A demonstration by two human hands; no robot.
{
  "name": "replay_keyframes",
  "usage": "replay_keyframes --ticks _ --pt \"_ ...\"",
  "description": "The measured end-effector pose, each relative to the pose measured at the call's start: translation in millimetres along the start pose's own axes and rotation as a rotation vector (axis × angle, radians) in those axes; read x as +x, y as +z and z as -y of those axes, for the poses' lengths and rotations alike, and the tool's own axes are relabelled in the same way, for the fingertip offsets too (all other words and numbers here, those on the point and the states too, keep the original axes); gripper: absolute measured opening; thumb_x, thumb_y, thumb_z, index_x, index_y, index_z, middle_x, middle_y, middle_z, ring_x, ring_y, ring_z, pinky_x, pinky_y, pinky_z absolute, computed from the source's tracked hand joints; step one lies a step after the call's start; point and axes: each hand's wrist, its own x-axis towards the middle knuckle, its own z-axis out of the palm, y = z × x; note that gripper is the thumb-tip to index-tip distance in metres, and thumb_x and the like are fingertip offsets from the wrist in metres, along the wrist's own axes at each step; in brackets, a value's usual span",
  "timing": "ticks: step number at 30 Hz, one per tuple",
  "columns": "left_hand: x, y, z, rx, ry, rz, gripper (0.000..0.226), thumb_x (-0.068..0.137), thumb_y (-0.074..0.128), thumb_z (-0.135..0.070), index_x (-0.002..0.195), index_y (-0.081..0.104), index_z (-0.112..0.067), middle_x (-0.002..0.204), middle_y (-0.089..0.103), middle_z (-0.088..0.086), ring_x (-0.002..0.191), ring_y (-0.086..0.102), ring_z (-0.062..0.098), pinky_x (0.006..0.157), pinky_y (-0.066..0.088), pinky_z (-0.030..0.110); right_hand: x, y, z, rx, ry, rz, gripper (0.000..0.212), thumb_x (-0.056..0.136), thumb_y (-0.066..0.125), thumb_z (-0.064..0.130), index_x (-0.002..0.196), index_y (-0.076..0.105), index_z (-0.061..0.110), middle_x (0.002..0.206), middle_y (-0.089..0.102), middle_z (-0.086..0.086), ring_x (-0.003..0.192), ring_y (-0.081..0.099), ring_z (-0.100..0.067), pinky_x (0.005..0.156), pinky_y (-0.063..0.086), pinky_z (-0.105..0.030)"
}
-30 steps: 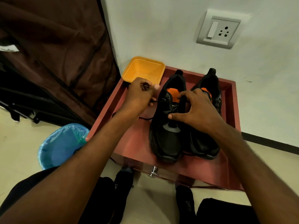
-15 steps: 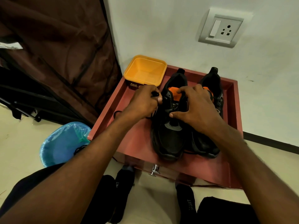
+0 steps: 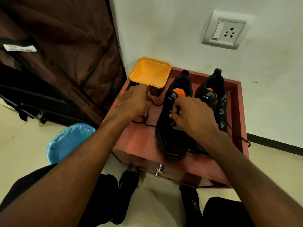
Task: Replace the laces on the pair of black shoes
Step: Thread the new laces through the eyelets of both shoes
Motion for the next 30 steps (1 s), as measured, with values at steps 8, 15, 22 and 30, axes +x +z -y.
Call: replay_keyframes --ticks 8,15,22,30 --pt "-4 -9 -13 -0.184 0.079 -0.051 0.015 0.091 0.068 -0.020 0.103 0.062 -0.028 0.098 0.068 -0.006 0.099 0.065 0.021 0.089 0.051 0.039 -4 -17 -7 0.489 0.227 0.111 0.021 0.086 0.072 0.013 0.102 0.060 0.020 0.078 0.065 0.000 0.068 0.065 -0.017 0.058 0.054 -0.033" --pt "-20 -13 -46 -0.729 0.321 0.077 0.018 0.103 0.060 -0.011 0.120 0.067 -0.008 0.102 0.076 0.009 0.094 0.072 0.018 0.077 0.059 0.029 -11 -62 -26 1.459 0.410 0.170 0.012 0.092 0.051 0.005 0.090 0.059 0.014 0.071 0.058 -0.001 0.077 0.067 -0.024 0.082 0.050 -0.039" --pt "-40 -16 -67 -0.874 0.391 0.306 0.024 0.106 0.057 -0.027 0.111 0.074 -0.011 0.091 0.072 0.000 0.087 0.065 0.007 0.075 0.049 0.013 -14 -81 -43 1.396 0.225 0.009 0.018 0.099 0.051 0.008 0.105 0.066 0.013 0.077 0.057 -0.001 0.051 0.036 -0.011 0.050 0.036 -0.025" --pt "-21 -6 -27 0.151 0.174 -0.007 0.007 0.094 0.063 -0.013 0.087 0.065 -0.013 0.100 0.064 0.006 0.101 0.063 0.032 0.091 0.052 0.052 -10 -63 -63 1.010 0.405 -0.251 0.017 0.100 0.062 0.008 0.108 0.076 0.012 0.085 0.076 0.000 0.054 0.050 -0.005 0.048 0.038 -0.018"
